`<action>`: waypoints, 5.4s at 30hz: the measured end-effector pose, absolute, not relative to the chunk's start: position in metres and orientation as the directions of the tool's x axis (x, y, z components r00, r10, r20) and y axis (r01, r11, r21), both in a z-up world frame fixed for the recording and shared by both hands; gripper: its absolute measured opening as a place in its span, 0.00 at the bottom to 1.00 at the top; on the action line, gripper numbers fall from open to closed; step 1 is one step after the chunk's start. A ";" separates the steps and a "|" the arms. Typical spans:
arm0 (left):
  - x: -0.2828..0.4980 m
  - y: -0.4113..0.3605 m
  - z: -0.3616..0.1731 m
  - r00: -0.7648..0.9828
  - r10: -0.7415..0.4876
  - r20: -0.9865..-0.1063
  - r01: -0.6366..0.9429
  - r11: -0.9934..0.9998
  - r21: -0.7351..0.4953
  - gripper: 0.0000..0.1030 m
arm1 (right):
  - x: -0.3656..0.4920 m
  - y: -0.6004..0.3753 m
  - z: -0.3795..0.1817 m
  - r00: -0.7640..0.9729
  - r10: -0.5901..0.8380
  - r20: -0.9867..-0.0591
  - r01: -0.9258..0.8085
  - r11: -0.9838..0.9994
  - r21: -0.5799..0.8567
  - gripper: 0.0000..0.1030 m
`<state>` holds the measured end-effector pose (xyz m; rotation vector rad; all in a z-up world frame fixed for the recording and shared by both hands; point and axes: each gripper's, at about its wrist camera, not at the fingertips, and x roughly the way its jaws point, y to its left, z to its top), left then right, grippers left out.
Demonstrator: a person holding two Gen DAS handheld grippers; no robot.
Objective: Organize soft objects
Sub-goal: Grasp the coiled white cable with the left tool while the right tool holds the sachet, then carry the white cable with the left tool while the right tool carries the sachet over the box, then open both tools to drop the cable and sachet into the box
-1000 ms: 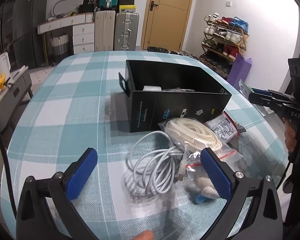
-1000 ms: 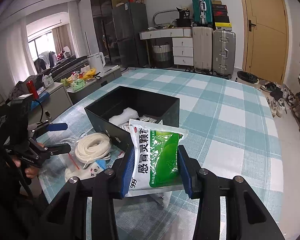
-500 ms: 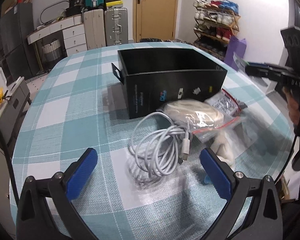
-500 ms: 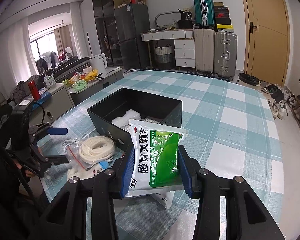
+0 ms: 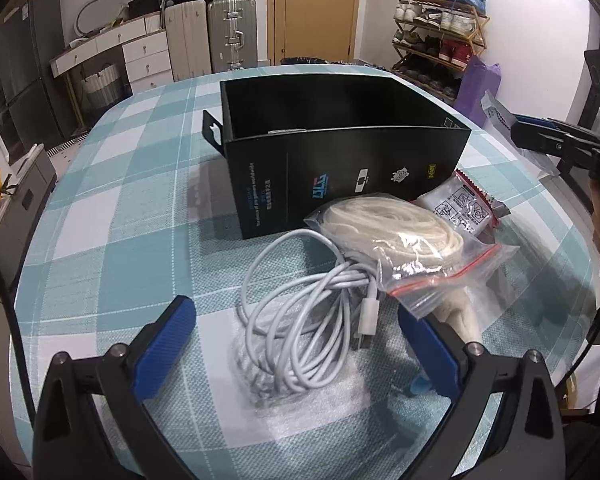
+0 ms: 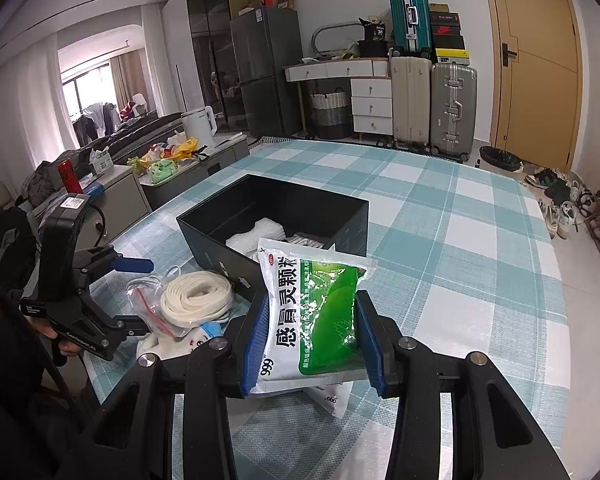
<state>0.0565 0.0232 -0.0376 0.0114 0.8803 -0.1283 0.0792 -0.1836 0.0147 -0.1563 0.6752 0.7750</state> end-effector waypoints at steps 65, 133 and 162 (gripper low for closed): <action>0.016 0.045 0.039 0.817 -0.138 -0.560 0.097 0.990 -0.102 0.64 | 0.063 -0.160 0.033 0.521 0.660 -0.541 -0.736 0.669 0.108 0.41; 0.146 0.030 0.014 0.788 -0.004 -0.615 -0.025 0.999 -0.038 0.64 | 0.117 -0.093 0.019 0.572 0.569 -0.590 -0.635 0.763 0.120 0.41; 0.094 0.033 0.031 0.799 -0.032 -0.601 -0.012 0.997 -0.070 1.00 | 0.083 -0.129 0.028 0.630 0.513 -0.583 -0.613 0.789 0.032 0.99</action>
